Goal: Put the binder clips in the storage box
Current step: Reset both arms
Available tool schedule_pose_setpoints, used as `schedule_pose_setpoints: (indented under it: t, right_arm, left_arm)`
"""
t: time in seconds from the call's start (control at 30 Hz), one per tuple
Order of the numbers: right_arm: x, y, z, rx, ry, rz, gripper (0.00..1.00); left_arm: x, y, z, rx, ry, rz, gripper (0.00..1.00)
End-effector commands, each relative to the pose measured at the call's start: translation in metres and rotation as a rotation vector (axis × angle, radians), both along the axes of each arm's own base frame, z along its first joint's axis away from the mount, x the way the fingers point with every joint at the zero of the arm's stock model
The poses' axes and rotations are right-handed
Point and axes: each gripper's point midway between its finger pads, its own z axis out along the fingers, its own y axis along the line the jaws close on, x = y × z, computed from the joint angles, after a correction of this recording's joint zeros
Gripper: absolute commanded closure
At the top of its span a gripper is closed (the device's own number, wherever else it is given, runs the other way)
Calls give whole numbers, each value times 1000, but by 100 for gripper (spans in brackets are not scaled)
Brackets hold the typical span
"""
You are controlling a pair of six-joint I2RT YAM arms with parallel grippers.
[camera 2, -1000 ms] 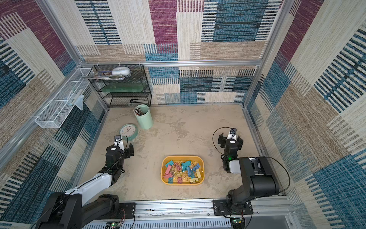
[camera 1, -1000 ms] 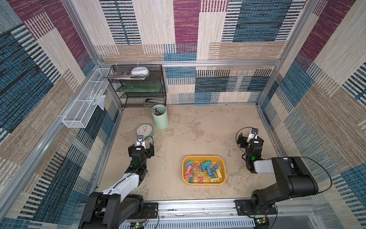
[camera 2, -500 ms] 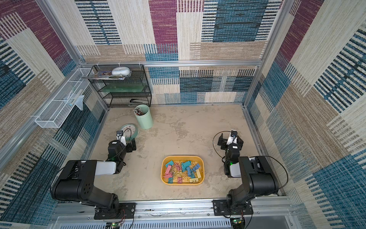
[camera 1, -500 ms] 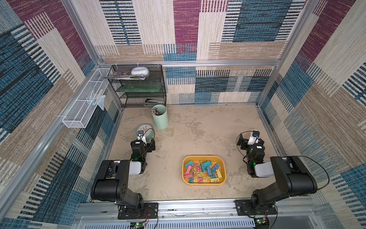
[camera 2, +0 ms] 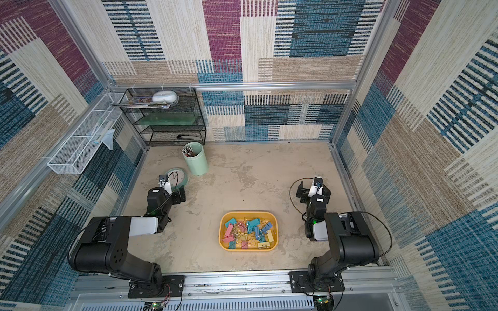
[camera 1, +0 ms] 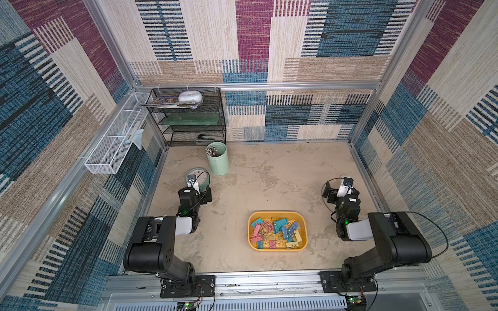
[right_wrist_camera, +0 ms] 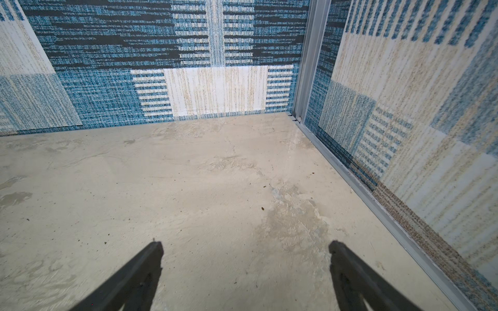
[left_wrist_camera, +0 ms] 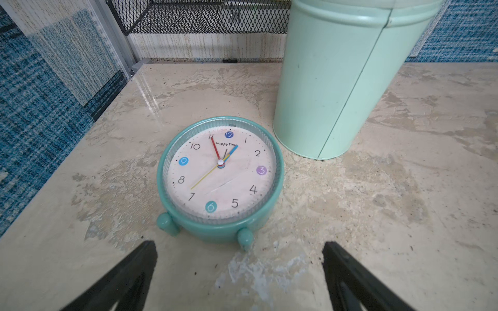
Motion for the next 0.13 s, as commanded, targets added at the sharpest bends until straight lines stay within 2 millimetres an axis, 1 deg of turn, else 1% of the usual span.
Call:
schedule_pose_setpoints:
  t: [0.0,0.1]
  right_arm:
    - [3,0,6,3,-23,0,1]
    - [2,0,7,5,-28,0,1]
  left_arm:
    - [1,0,2,-7,-5,-1,0]
    - [1,0,2,-6,-6,-1,0]
